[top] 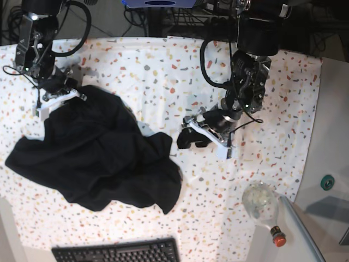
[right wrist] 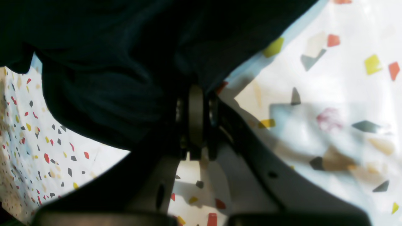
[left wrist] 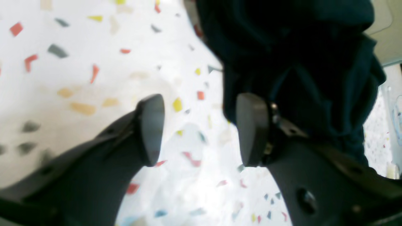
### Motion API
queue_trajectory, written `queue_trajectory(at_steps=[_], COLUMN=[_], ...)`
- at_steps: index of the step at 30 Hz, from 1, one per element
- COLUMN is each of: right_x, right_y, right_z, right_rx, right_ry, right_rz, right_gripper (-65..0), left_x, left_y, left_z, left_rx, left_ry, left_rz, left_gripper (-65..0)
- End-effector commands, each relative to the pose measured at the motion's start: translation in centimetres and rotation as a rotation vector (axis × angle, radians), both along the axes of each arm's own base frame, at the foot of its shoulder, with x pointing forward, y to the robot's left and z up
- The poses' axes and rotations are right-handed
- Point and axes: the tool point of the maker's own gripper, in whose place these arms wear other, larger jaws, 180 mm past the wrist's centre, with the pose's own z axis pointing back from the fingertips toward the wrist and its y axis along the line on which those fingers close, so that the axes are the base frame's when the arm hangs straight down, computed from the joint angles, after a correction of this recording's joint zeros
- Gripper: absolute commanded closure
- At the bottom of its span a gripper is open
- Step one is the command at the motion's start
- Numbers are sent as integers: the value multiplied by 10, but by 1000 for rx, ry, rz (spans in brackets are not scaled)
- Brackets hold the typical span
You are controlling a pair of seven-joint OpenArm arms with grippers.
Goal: Layout the t-shirt on the table in an organized manner, then fold the t-shirt properly
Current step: 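Grasp the t-shirt hem with the left gripper and stretch it away from the right gripper, then pull the held t-shirt edge with the left gripper toward the glass bottle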
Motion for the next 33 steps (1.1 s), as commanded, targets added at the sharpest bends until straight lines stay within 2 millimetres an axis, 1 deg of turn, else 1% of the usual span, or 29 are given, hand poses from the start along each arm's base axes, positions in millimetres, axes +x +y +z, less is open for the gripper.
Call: queue_trajectory(at_steps=[1,6,7,10,12,13,14,15,16,17,18,19,20,21,22,23,24,25,27,29,30,32,33], right_x=[-1,-1,-2,-3,-3,-3,-6,-10,-12,-11,-15,-16,-15,-14,-10,-6,-1,2,8,14,23,40,48], right_y=[-7,-7,-8,-9,-9,-9,-10,-10,-11,-16,-21,-25,-27,-30,-31,-35,-38,-43,-53,-63,-69,-77,-80], right_z=[0,0,0,-1,0,-1,-2,-3,-3,0,2,7,14,24,35,48,62,73,97,113,122,135,141], right_rx=[-29,-30,-31,-33,-34,-34,-36,-36,-38,-50,-68,-85,-100,-120,-137,-158,-183,-209,-260,-295,-315,-336,-341], right_ry=[15,15,17,18,18,19,25,31,33,25,25,14,-4,-28,-59,-85,-110,-124,-162,-183,-203,-216,-220], right_rz=[1,3,3,3,3,5,5,5,3,4,12,21,27,35,42,50,69,88,109,110,115,125,128], right_gripper=[0,0,0,0,0,0,0,0,0,0,0,0,0,0,0,0,0,0,0,0,0,0,0], left_x=[17,24,26,27,28,28,31,32,34,37,38,43,42,36,33,31,25,19,11,5,5,6,8], left_y=[-12,-47,-49,-68,-69,-70,-69,-66,-60,-50,-38,-26,-16,-2,4,10,21,31,52,69,70,67,67], left_z=[17,7,4,-5,-14,-18,-20,-22,-24,-23,-21,-15,-11,-9,0,15,27,36,66,85,95,106,108], left_rx=[-35,-55,-55,-71,-61,-60,-59,-57,-49,-34,-16,4,24,54,74,101,141,184,268,326,338,339,341], left_ry=[-54,-45,-43,-18,2,9,8,8,6,-4,-15,-37,-50,-50,-72,-112,-138,-152,-208,-242,-266,-295,-298], left_rz=[-14,-64,-60,-69,-65,-59,-49,-33,-24,-17,-16,-21,-32,-43,-71,-98,-109,-108,-68,-39,-40,-51,-52], left_gripper=[-360,-360,-360,-360,-355,-337,-283,-189,-74,0,0,0,0,0,0,0,0,0,0,0,0,0,0])
